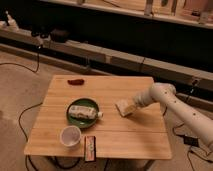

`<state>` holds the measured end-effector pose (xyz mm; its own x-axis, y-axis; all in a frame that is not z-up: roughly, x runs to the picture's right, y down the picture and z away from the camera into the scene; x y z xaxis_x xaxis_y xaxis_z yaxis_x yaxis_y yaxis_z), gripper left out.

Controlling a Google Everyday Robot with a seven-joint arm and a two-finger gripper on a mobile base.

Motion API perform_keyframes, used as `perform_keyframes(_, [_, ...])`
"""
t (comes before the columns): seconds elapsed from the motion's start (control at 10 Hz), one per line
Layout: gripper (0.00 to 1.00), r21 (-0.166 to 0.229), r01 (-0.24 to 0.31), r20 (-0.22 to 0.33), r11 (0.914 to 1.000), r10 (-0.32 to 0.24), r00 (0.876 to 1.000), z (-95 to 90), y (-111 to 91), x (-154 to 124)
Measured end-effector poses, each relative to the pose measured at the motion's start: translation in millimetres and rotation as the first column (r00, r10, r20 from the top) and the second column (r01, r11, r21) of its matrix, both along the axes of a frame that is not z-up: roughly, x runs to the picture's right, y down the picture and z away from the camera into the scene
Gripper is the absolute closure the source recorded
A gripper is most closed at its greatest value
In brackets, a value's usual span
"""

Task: Wipe the white sponge on the table

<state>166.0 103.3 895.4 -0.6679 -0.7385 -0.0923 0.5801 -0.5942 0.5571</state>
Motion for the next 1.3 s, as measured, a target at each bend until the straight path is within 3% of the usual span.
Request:
perform_keyframes(0.4, [0.38, -0.050, 0.027, 0.002, 0.9984, -0.027, 1.000, 14.2, -5, -24])
perform_keyframes(0.6, [0.38, -0.107, 0.031, -0.080, 0.9937, -0.040, 0.996, 23.4, 1, -17])
perform_keyframes(0.9, [0.38, -0.178, 0.019, -0.193, 0.9839, -0.054, 0.980, 29.5, 13, -10])
perform_keyframes(1.1, [0.47, -0.194, 0.020, -0.197, 0.9807, -0.059, 0.979, 27.4, 16, -24])
perform_keyframes(1.3, [0.67, -0.192, 0.027, -0.177, 0.9810, -0.061, 0.982, 23.9, 16, -41])
